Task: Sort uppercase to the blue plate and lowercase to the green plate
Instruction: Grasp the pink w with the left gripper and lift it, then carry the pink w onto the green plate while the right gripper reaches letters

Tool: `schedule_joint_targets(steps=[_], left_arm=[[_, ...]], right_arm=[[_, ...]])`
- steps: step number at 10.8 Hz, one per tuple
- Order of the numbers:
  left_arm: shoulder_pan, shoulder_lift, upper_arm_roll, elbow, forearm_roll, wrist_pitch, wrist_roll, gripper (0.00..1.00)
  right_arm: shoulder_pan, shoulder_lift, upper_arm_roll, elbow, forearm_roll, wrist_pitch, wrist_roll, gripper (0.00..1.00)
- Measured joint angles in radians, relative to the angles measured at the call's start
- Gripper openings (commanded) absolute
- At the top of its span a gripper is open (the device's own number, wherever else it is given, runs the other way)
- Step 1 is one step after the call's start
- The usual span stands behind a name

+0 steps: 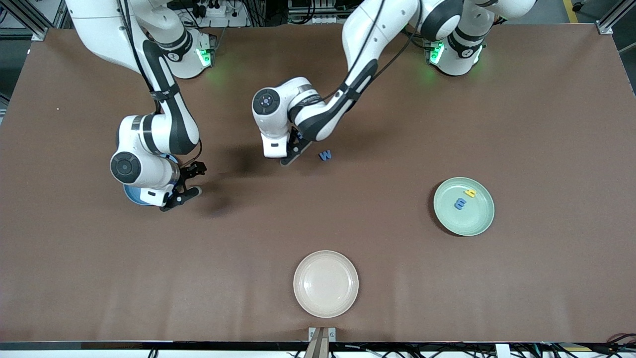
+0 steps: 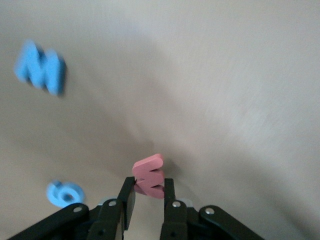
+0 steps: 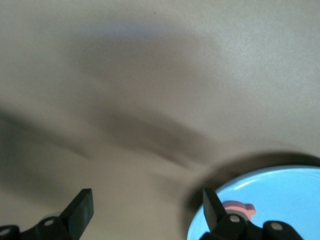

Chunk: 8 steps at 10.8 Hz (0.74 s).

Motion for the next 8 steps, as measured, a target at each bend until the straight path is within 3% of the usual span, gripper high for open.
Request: schedule_joint_targets(steps=[3,6,8], left_arm=[[0.172,-0.121,-0.008,0.009,0.0,-0.149,0.265,0.0],[0.355,-0.222,-0.012,0.0,0.001,-0.346,0.705,0.0],[0.476,-0.246,-0.01,-0.037,0.03,-0.394,0.982,0.0]], right_arm=[[0.015,0.001,0.069,0.001,0.019,0.04,0.119,0.96],[0.045,0.003,0.177,0.004,0.021,0.17,0.325,0.96],[0.071,0.007,0.245,0.016,0.021,0.234,0.45,0.97]])
